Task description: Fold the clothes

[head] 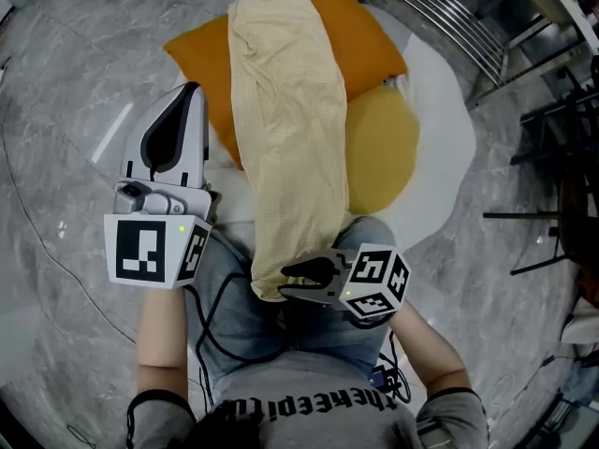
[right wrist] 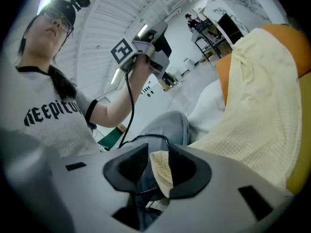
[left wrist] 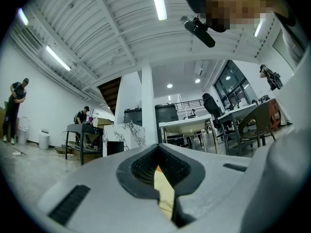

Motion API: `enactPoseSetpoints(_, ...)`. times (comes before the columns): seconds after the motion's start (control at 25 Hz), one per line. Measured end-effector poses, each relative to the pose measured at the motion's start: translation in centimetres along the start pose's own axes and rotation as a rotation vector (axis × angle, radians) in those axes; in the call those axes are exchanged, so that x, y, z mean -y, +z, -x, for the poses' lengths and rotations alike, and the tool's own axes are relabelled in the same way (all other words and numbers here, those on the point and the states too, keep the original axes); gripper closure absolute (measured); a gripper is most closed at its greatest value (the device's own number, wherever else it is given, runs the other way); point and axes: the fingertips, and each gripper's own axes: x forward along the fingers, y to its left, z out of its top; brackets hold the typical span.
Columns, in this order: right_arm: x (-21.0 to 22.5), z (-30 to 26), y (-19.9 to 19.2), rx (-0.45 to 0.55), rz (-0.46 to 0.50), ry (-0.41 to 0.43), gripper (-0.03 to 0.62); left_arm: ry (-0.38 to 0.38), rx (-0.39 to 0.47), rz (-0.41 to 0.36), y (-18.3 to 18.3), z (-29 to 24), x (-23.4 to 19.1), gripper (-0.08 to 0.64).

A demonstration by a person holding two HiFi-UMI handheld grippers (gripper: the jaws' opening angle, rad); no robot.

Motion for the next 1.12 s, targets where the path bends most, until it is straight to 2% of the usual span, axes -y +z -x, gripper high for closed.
enactPoseSetpoints(0.12,0.5,1.3,1.6,0.067,0.007,-0.045,0.485,-0.003,0.003,-0.002,0.1,0.1,0.1,0.557)
enactPoseSetpoints(0.28,3.6,3.8,4.7,0.175,0.001,-0.175,0.485,-0.01,0.002,-0.01,0.2,-0.2,0.4,0.557)
enactPoseSetpoints(0.4,6.2,6.3,8.1,0.266,0.011,-0.281,0.486,-0.014,-0.003,-0.016,0.3,-0.5,0.5,0.557)
enactPoseSetpoints(0.56,9.2,9.7,13.3,0.371,0.049,-0.409,0.52,-0.01,0.005,-0.02,0.9,-0.8,-0.1,0.557)
enactPoseSetpoints(0.84,12.1,13.4,21.7,0.491,0.151,-0.529,0.552,-0.012,0.004,-0.027,1.3,-2.4,-1.5,0.557)
enactPoseSetpoints(0.96,13.6,14.4,24.5,0.525,0.16,-0.567,0.577,-0.013,0.003,-0.031,1.0,-3.7,-2.5,0.557)
enactPoseSetpoints(1.12,16.0,15.8,28.1,0.534,0.145,-0.601,0.578,-0.019,-0.008,-0.013,0.4,-6.6,-3.7,0.557)
